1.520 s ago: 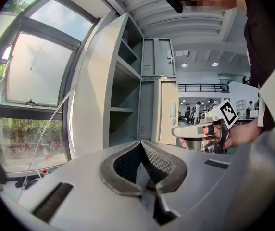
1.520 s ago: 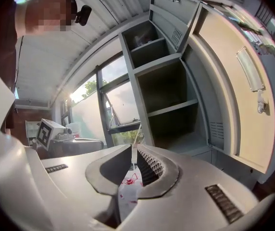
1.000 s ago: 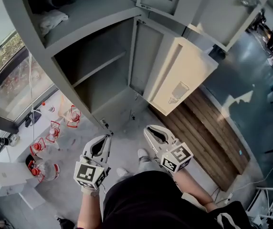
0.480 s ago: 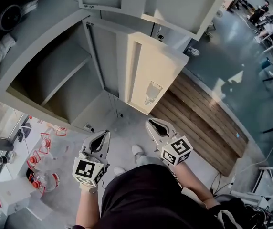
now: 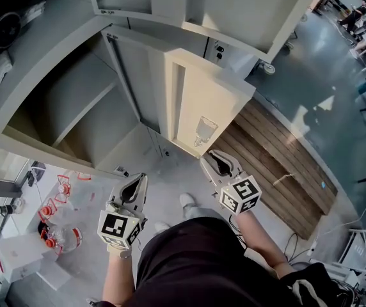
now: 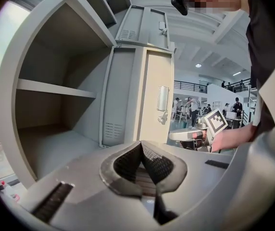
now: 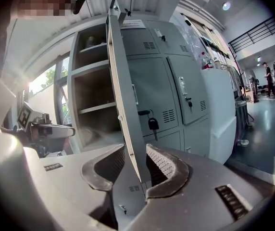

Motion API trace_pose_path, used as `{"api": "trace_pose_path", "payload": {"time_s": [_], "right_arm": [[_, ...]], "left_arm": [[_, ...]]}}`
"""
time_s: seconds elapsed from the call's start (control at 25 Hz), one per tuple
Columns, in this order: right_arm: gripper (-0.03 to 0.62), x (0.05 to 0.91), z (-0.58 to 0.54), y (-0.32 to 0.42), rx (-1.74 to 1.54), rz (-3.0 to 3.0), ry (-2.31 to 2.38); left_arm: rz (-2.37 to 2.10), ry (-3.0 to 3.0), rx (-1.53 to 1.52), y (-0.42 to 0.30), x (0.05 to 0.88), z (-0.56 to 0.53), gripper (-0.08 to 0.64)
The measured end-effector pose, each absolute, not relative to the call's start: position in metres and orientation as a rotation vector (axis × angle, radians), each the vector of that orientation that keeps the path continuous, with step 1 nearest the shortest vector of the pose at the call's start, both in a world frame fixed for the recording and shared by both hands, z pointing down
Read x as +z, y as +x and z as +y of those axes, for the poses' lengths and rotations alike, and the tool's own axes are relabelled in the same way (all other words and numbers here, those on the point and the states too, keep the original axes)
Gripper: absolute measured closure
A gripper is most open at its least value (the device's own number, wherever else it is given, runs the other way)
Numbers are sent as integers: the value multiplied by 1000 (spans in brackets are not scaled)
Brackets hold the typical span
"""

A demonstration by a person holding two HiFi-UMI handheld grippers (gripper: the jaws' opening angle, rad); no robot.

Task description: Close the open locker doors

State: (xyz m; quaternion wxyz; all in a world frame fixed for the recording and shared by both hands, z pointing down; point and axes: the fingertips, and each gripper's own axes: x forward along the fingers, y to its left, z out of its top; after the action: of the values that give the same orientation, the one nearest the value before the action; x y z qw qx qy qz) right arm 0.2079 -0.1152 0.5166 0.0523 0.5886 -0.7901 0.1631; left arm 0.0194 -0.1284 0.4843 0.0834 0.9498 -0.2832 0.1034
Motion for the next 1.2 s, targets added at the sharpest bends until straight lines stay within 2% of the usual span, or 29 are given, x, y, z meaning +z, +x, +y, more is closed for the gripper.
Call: {"api": "trace_pose_path", "payload": {"time_s": [0.28, 0.44, 0.64, 1.2], "right_arm": [[434, 518, -128, 207, 483, -2427, 1734], [465, 518, -128, 204, 459, -2428, 1717], [468, 518, -120, 194, 447, -2439, 1691], [468, 519, -96, 112, 428, -2504, 1486]], "left_arm": [[-898, 2806, 317, 14, 488, -132, 541], [-919, 2791, 310, 9, 488, -131, 541], [-929, 2788, 299, 3, 488, -123, 541], [-1019, 2733, 250, -50, 492, -95, 541]]}}
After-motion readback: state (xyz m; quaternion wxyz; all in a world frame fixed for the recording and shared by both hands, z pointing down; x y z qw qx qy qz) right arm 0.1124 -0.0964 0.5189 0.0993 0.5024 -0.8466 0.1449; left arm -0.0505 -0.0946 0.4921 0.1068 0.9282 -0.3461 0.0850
